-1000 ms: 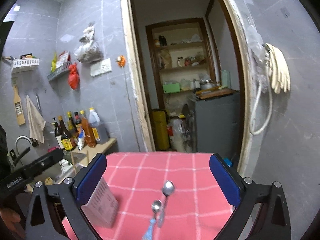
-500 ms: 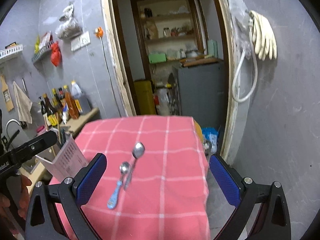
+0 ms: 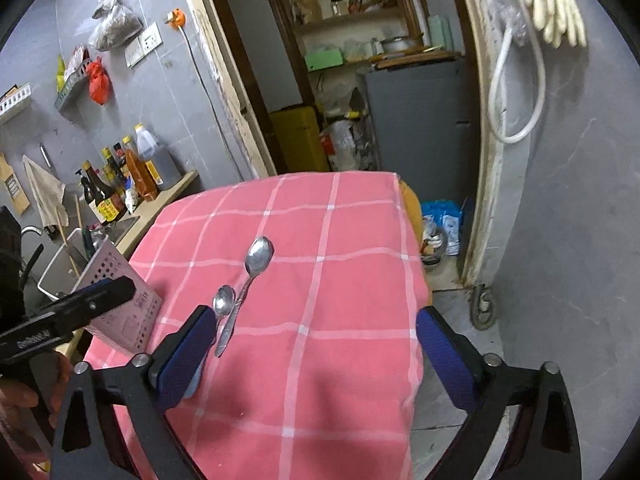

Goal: Organize utensils
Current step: 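Move both grippers back to the two remaining spoons on the cloth, then grasp the blue-handled spoon with the left gripper while the right grasps the silver spoon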

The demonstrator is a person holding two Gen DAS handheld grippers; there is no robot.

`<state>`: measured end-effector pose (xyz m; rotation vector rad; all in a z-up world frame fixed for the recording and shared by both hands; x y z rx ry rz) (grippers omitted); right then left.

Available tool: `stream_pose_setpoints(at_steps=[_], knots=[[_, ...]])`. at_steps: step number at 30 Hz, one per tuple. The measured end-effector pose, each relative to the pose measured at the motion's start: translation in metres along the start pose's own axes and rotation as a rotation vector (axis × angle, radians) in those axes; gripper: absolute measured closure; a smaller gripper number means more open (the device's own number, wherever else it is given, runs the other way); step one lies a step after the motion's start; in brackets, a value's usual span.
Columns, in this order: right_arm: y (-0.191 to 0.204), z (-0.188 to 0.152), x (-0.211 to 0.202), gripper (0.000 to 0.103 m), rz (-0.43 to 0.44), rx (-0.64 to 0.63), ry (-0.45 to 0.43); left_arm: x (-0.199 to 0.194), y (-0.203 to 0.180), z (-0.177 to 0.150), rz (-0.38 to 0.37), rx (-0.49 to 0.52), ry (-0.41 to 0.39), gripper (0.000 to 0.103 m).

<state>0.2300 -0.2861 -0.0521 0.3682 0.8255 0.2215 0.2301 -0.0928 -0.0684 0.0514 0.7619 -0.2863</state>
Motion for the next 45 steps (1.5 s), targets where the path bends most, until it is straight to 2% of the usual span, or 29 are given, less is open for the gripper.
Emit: stream_pose_setpoints(at_steps=[4,7,9,12,15,19,26,35,41,45], knots=[[-0.006,0.01,0.024,0.015,0.026,-0.015,0.049,0.023,0.005,-0.004,0.015,-0.007,0.039,0.018],[-0.008,0.014,0.042,0.023,0.045,-0.029,0.081,0.04,0.007,-0.007,0.024,-0.011,0.064,0.022],[-0.008,0.017,0.055,0.03,0.058,-0.034,0.107,0.052,0.012,-0.008,0.027,-0.02,0.088,0.032],[-0.009,0.019,0.072,0.034,0.079,-0.05,0.14,0.067,0.018,-0.009,0.025,-0.036,0.124,0.042],[-0.008,0.022,0.086,0.039,0.096,-0.065,0.164,0.08,0.023,-0.01,0.011,-0.05,0.152,0.048],[-0.007,0.025,0.105,0.045,0.12,-0.072,0.196,0.093,0.03,-0.011,-0.017,-0.071,0.182,0.051],[-0.001,0.032,0.132,0.057,0.157,-0.095,0.243,0.112,0.042,-0.008,-0.058,-0.1,0.215,0.067],[0.018,0.043,0.168,0.061,0.235,-0.146,0.3,0.113,0.047,-0.004,-0.089,-0.091,0.214,0.068],[0.038,0.043,0.195,0.064,0.268,-0.202,0.345,0.117,0.038,-0.002,-0.074,-0.048,0.228,0.069],[0.047,0.045,0.21,0.065,0.289,-0.228,0.371,0.116,0.041,-0.004,-0.089,-0.067,0.229,0.072]])
Point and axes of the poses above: each gripper's, at about its wrist camera, not at the fingertips, and x roughly the way its jaws point, y to its left, z to its top, the point moved 2 cm from there along x, roughly the way its jaws point, and after that the axes turned 15 degrees about x, right-handed, at the moved point
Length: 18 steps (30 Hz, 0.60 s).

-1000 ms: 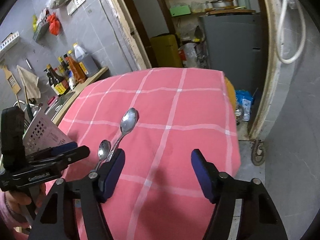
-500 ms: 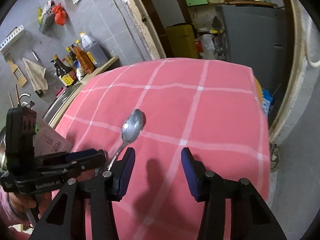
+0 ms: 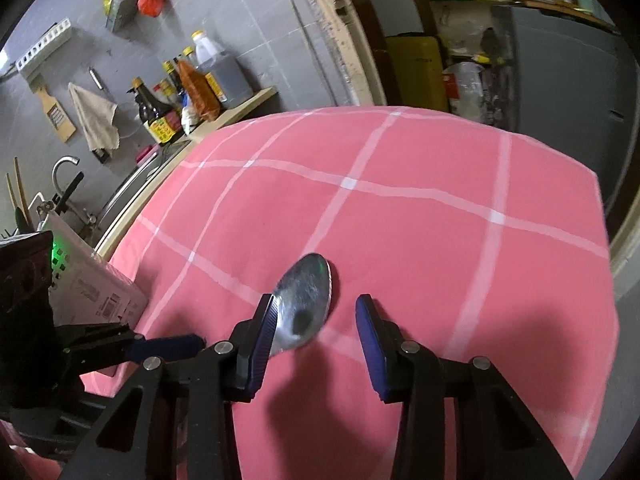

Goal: Organize utensils
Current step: 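Grasp the blue-handled spoon with the left gripper while the right grasps the silver spoon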

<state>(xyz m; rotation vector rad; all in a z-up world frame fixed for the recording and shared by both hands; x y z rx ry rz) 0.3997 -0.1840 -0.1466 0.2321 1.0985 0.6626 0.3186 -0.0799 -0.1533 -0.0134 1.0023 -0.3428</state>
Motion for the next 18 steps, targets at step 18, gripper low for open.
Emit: stream_pose_setpoints(at_steps=[18], knots=[[-0.002,0.014,0.015,0.092,0.019,-0.013,0.076,0.006,-0.007,0.004,0.008,0.054,0.048,0.092]])
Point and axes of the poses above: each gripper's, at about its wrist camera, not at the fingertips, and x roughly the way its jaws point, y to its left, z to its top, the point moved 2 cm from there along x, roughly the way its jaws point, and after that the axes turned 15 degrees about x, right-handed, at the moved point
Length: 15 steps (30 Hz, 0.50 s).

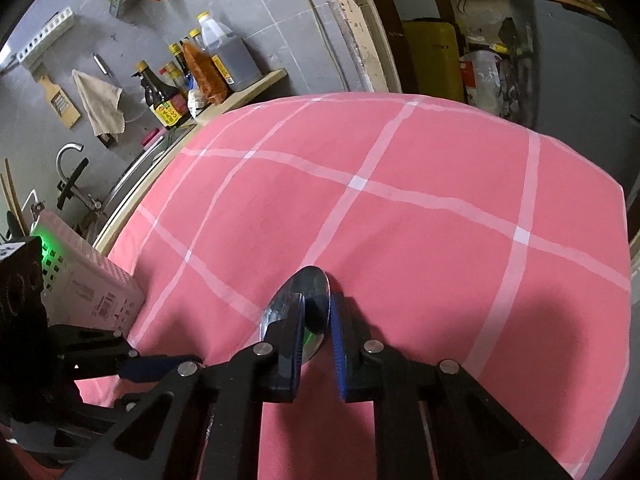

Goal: Organize utensils
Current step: 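Grasp the blue-handled spoon with the left gripper while the right grasps the silver spoon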

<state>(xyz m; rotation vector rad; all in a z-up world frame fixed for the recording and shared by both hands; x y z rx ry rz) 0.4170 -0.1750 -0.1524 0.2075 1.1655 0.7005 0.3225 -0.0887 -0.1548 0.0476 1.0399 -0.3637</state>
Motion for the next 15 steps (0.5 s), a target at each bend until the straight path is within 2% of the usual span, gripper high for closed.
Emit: stream_pose_setpoints(at_steps=[7,15], knots=[[-0.005,-0.004,-0.006,0.096,0.03,0.087,-0.008,-0.003,0.008,-0.001,-0.05,-0.069,-0.001,0.1],[0.003,-0.024,-0.024,0.099,-0.006,0.116,-0.01,-0.007,0.008,0.0,-0.102,-0.117,-0.003,0.103]])
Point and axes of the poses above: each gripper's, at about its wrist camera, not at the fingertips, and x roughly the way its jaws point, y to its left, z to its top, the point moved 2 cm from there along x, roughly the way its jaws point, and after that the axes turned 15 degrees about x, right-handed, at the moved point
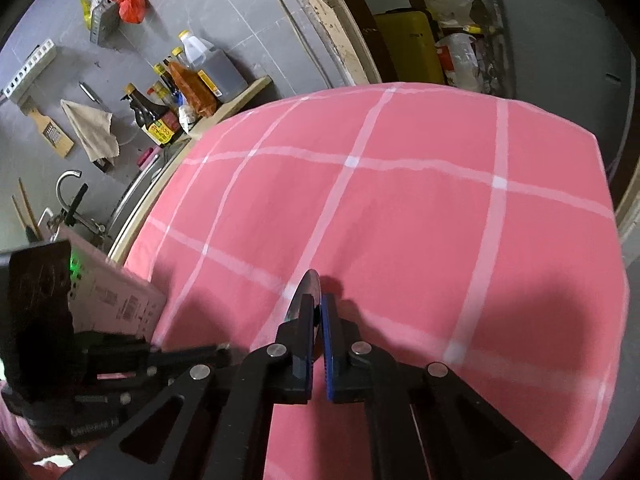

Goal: Organize utensils
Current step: 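Grasp the blue-handled spoon with the left gripper while the right grasps the silver spoon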

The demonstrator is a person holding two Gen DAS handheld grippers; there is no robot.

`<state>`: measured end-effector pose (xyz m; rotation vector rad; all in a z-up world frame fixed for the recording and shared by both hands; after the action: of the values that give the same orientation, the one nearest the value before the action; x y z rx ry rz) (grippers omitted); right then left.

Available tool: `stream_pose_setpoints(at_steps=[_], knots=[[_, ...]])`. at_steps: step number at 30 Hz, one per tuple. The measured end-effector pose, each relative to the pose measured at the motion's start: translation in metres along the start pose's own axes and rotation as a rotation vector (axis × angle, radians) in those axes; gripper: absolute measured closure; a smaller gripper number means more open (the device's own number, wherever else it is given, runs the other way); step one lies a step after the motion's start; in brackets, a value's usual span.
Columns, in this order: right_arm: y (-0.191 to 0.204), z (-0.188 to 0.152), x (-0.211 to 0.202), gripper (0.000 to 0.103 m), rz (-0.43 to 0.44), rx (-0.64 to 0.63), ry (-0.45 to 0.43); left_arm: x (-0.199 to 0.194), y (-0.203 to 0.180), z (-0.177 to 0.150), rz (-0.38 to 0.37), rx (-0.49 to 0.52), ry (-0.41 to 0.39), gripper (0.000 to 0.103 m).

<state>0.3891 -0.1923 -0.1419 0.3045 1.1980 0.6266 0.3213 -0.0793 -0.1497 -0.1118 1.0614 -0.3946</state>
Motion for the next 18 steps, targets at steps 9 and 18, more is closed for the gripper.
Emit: stream_pose_setpoints(at_steps=[9,18], knots=[[-0.009,-0.025,-0.014,0.099,-0.017,0.079,-0.009,-0.001,0.007,0.003,-0.057,-0.062,0.038,0.103],[-0.014,-0.032,-0.017,0.098,-0.013,0.14,-0.023,0.003,0.021,0.001,-0.128,-0.152,0.077,0.101]])
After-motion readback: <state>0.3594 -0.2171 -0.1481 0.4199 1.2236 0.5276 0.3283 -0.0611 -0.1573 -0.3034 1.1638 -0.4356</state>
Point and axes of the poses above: each gripper's, at about its wrist camera, not at the fingertips, and x roughly the way its jaws point, y to its left, z to its top, the point moved 2 cm from there along x, roughly the way its jaws point, and after that the axes turned 15 degrees about x, right-handed, at the moved point
